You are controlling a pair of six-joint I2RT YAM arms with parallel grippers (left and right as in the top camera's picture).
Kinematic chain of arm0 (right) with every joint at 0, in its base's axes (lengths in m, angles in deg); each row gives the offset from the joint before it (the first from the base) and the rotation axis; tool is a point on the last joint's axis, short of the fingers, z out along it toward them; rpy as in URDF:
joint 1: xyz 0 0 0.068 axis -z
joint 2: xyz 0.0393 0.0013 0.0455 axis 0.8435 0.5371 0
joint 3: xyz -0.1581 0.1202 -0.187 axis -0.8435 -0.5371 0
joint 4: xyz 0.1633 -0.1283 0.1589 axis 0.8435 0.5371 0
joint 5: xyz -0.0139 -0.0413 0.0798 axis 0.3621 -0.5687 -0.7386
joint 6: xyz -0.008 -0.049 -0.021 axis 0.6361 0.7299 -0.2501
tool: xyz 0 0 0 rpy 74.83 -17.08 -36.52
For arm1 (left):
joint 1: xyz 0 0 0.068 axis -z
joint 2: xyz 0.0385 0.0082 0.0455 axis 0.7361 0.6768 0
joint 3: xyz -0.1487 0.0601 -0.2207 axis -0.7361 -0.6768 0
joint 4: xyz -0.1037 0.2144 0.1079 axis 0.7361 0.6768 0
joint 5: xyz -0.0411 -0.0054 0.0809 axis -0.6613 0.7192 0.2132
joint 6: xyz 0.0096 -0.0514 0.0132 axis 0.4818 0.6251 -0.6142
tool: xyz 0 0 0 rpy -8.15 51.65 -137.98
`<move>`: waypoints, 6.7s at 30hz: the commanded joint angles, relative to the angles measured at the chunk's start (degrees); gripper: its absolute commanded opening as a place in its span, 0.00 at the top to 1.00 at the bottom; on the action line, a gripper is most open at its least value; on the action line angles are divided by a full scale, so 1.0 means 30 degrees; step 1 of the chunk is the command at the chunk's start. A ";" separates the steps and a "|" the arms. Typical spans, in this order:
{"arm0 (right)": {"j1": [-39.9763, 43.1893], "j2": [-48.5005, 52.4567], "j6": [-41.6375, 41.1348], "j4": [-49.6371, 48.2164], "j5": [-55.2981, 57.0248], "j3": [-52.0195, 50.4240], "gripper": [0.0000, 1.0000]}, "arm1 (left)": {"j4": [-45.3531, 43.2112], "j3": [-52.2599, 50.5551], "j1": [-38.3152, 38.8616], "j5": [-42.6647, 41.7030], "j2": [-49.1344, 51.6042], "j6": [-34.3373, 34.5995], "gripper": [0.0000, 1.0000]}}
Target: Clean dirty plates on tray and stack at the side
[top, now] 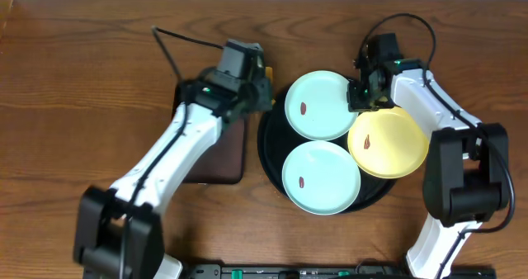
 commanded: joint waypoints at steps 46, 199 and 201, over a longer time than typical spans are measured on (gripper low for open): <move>-0.0896 -0.0539 0.0554 0.1078 0.1341 -0.0102 0.99 | -0.1851 0.1661 0.2594 0.7599 0.8378 0.2011 0.93; -0.2127 -0.4029 0.0816 0.0831 0.4765 -0.0095 0.99 | 0.3978 -0.3920 -0.4444 0.5282 0.1355 -0.0925 0.20; -0.2739 -0.4430 0.0860 0.0634 0.5931 -0.0095 0.99 | 0.3978 -0.3920 -0.4444 0.5282 0.1355 -0.0925 0.20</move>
